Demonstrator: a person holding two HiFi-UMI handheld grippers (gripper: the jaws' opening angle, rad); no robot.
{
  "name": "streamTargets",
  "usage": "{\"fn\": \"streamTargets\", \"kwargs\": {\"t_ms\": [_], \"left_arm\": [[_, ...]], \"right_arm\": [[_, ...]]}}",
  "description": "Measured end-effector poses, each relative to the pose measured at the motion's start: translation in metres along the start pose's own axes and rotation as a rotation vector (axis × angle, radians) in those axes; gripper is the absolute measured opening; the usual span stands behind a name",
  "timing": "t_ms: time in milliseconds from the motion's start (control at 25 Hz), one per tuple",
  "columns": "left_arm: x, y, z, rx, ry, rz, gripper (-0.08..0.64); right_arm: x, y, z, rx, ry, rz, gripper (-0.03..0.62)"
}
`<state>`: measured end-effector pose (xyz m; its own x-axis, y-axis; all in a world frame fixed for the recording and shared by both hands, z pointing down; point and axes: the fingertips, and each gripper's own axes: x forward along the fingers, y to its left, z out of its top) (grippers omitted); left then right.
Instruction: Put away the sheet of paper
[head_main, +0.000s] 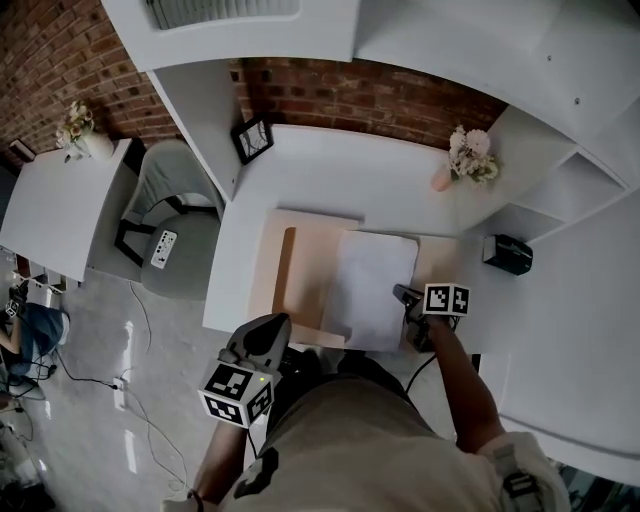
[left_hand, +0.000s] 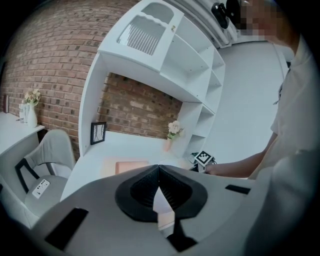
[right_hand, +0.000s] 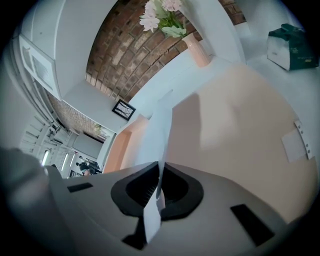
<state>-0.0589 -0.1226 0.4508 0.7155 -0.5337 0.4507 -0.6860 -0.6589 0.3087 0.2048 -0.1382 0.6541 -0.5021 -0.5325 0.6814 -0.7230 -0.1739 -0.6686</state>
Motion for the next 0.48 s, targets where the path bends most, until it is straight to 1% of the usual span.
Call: {"fn": "streamTargets", "kwargs": {"t_ms": [200,480], "left_arm": [[0.008,-0.002,0.001,-0.001,-0.008,0.011,0.015],[0.008,0.004,0.001,-0.008,-0.014,0.029,0.015]], "right_arm": [[0.01,0.003,0.001,0.021,0.011,0.036,0.028],[0.02,0.01,0.002,0.034,0.019,0.064,0.028]]}}
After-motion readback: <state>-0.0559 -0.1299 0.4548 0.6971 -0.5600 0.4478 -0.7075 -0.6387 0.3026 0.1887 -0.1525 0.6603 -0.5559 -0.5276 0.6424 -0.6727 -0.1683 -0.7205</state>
